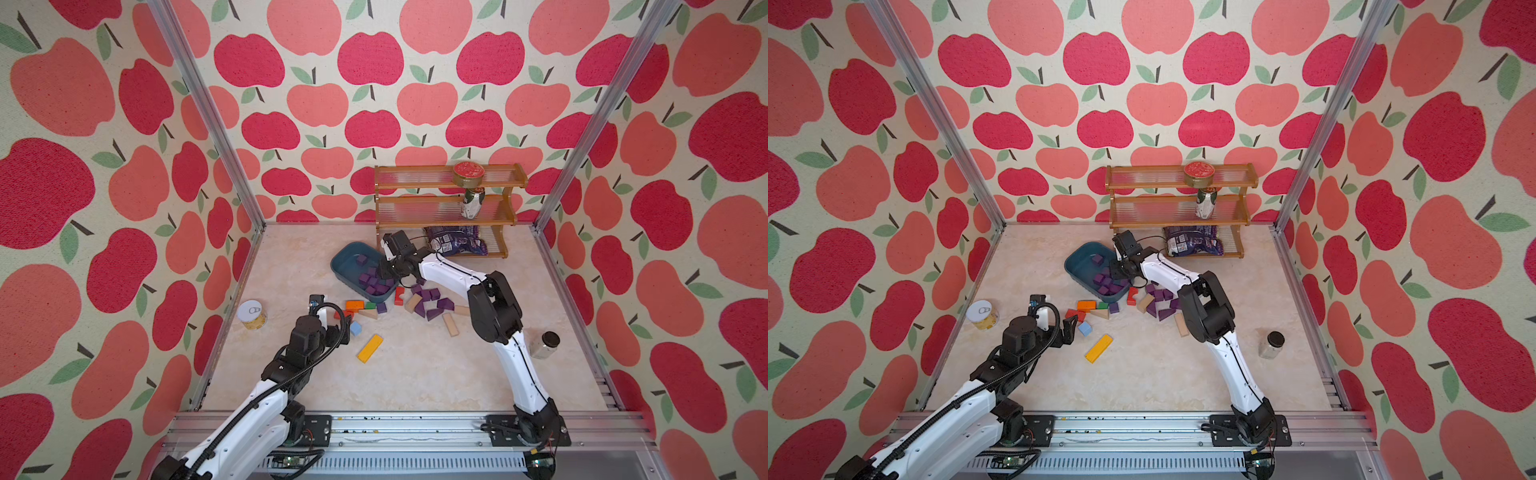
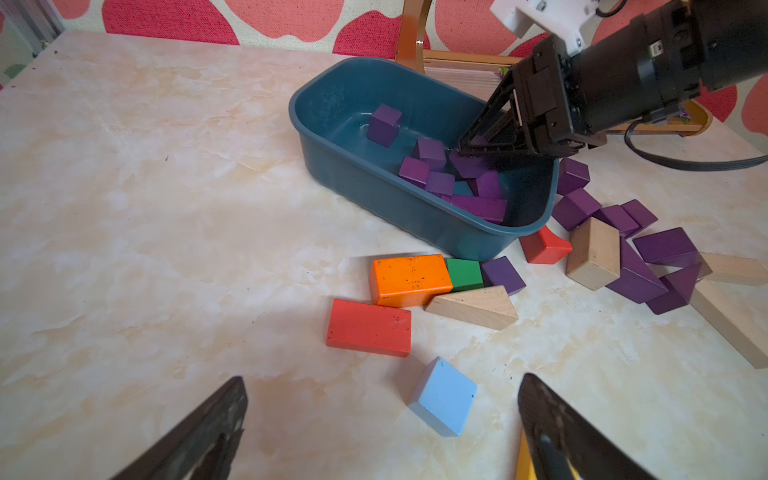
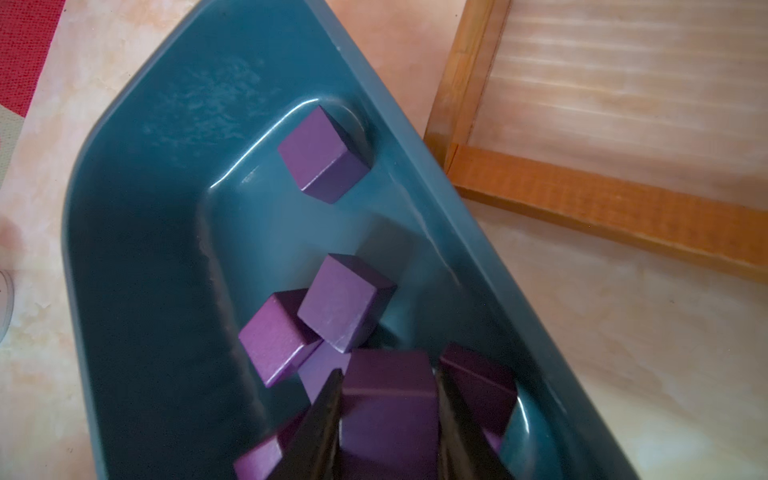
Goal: Pick purple bricks into the storage bin
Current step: Place the building block in the storage box.
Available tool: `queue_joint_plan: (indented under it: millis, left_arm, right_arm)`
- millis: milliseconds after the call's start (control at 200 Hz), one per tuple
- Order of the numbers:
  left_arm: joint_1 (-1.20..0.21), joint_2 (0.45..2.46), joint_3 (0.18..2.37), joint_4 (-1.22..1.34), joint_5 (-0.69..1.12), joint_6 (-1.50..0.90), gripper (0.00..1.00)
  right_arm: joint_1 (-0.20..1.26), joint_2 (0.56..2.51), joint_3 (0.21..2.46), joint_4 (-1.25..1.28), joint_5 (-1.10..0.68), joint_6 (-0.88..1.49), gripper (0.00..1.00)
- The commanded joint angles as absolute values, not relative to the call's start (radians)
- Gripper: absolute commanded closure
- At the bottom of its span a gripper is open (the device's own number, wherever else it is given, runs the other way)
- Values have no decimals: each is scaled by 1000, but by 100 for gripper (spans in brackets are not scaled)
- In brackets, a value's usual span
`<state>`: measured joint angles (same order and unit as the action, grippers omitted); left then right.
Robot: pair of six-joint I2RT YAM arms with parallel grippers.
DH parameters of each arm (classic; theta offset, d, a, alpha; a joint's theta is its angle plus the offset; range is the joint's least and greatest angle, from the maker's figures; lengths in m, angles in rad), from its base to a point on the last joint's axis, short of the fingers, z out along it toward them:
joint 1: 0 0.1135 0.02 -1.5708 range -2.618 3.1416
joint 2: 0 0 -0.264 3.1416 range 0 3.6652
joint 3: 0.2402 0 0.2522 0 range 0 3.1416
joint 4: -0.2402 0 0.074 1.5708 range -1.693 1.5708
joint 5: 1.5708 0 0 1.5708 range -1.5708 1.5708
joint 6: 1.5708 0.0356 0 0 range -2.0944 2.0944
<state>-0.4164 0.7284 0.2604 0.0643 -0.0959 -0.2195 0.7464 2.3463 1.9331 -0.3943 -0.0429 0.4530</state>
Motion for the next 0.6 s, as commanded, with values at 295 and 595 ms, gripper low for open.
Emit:
queue_joint_plan:
  millis: [295, 595]
  left_arm:
    - [-411, 727, 253, 76, -95, -229, 1]
    - [-410, 730, 253, 77, -95, -230, 1]
  right_arm:
    - [761, 2299, 1825, -309, -43, 427, 26]
    - [767, 2149, 1741, -267, -23, 400, 24]
